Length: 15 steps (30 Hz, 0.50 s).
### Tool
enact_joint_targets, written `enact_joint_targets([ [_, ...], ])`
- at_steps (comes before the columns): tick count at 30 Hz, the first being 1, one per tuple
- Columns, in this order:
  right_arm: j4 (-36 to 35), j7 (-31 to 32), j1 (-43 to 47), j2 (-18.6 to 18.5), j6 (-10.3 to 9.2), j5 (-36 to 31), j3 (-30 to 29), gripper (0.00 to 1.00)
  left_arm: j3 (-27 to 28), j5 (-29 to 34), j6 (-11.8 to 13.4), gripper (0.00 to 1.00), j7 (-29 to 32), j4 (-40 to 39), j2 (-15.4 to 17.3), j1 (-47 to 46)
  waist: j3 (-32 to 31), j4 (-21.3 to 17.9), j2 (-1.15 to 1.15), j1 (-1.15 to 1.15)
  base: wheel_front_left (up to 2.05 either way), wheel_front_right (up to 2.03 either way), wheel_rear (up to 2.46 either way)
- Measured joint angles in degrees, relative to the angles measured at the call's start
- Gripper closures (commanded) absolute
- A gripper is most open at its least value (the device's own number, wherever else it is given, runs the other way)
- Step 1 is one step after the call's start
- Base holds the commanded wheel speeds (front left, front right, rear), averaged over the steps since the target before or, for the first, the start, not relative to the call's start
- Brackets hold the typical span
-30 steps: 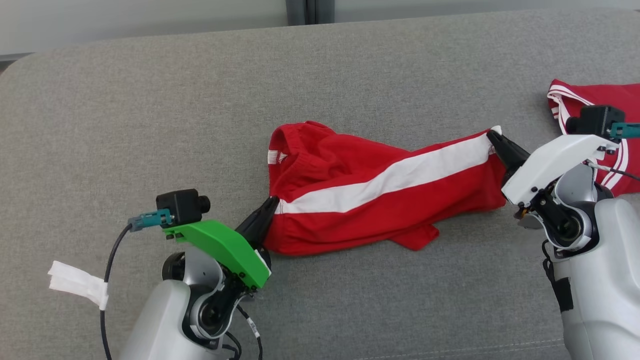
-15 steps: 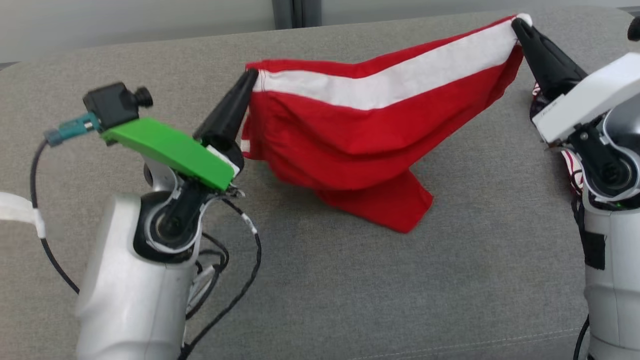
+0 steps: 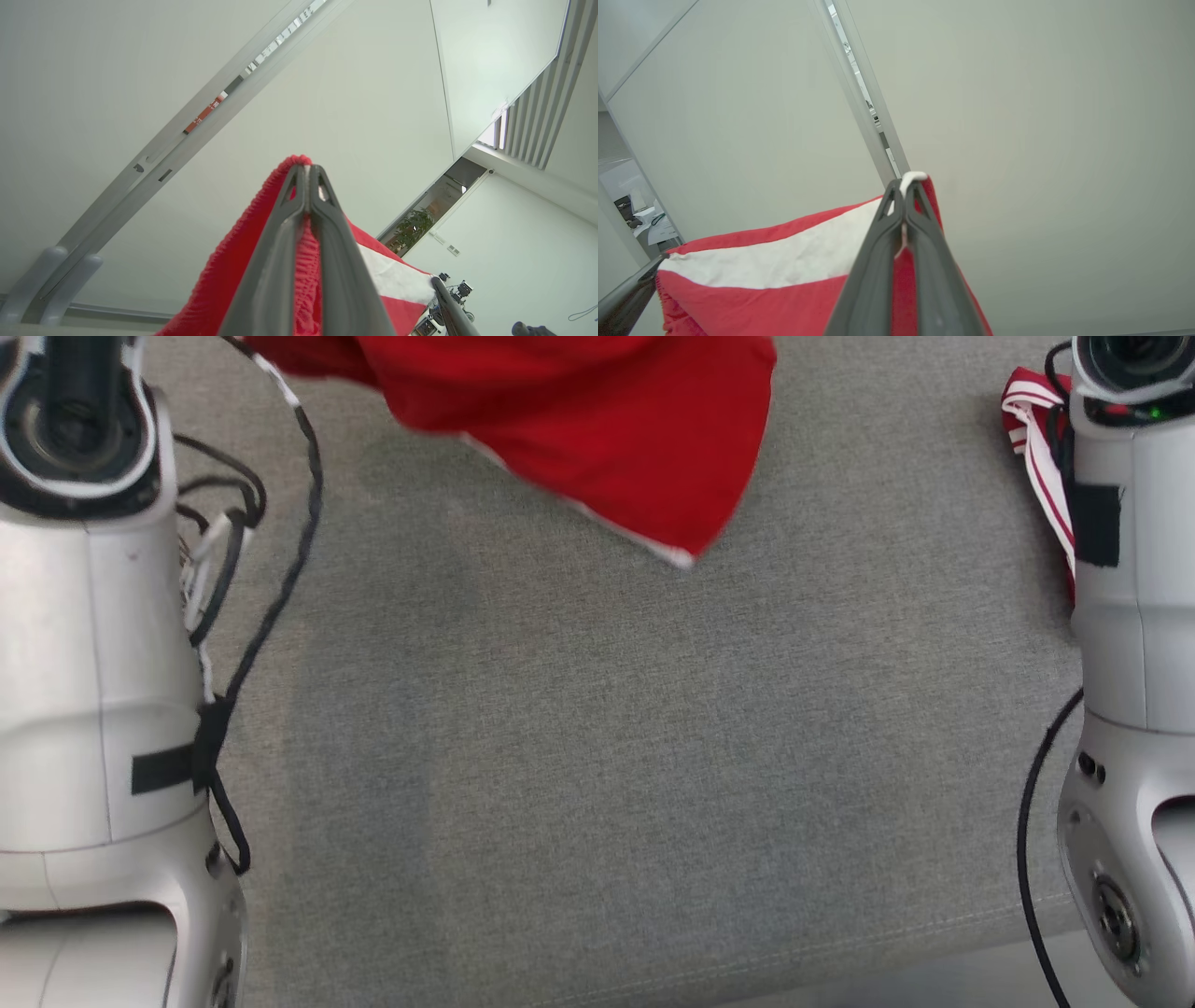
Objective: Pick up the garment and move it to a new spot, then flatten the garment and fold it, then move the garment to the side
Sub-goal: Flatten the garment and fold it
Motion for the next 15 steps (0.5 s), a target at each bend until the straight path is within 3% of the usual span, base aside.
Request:
enact_joint_targets([
  [4,2.81,-14.08,-6.81,-1.26,0.0,-0.54,3.15,1.0,0.93,1.35,-1.51,1.0,-8.87,1.36,0.01,-5.73,2.3,-1.35,0.0,0.01,0.0,0.0,0.0],
  [6,3.89,-18.13,-8.71,-2.53,0.0,-0.66,4.58,1.0,0.01,1.69,-1.66,1.0,-12.15,1.09,0.07,-7.1,2.54,-1.73,0.0,0.0,0.0,0.0,0.0],
  [10,7.58,-18.7,-8.76,-5.5,0.0,-0.05,10.0,1.0,-5.47,0.0,-1.69,1.0,-14.9,-0.23,1.52,-6.02,2.06,-1.37,0.0,0.0,0.0,0.0,0.0],
  [15,11.31,-13.22,-1.01,-9.42,0.0,2.19,17.42,1.0,-12.02,-2.45,-1.7,1.0,-17.09,3.58,3.55,4.53,0.84,-0.62,0.0,0.0,0.0,0.0,0.0],
])
